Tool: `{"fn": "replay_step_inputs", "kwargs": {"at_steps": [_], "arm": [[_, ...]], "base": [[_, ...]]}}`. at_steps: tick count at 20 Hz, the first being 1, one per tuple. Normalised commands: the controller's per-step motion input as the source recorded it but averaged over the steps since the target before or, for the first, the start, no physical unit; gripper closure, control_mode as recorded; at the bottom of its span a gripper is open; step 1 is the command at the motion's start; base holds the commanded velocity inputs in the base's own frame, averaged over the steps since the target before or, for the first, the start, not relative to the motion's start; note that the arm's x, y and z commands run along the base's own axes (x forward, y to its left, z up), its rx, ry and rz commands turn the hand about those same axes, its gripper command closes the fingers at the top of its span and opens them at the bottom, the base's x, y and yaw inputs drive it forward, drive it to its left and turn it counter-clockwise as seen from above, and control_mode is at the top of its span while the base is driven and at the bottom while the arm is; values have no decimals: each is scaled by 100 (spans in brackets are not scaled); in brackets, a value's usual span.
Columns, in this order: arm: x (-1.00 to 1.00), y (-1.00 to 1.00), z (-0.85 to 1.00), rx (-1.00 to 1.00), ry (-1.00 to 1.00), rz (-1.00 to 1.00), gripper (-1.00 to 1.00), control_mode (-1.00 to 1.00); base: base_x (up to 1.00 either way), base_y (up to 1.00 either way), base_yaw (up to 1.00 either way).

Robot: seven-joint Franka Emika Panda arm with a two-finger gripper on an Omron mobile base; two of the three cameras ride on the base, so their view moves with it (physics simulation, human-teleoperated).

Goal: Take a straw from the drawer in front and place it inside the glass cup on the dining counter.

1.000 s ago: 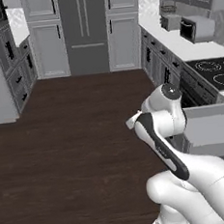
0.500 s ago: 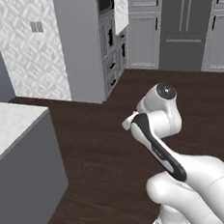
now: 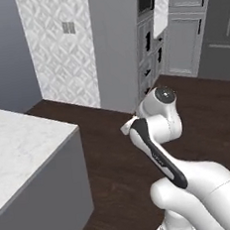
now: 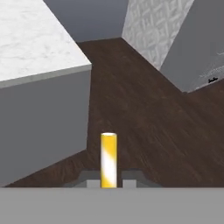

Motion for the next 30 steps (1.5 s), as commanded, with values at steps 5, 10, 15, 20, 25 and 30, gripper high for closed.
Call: {"fn": "replay_step_inputs", "kwargs": {"at_steps": [5,10,15,20,25,30], "arm": [[0,0,0,0,0,0,100,100],[0,0,0,0,0,0,100,100],[0,0,0,0,0,0,100,100],[0,0,0,0,0,0,100,100],[0,0,0,0,0,0,100,100],[0,0,0,0,0,0,100,100]], "base": [[100,-20,38],[100,-29,44],[100,-41,44],[100,-51,44],[100,-46,48],[100,-50,50]]}}
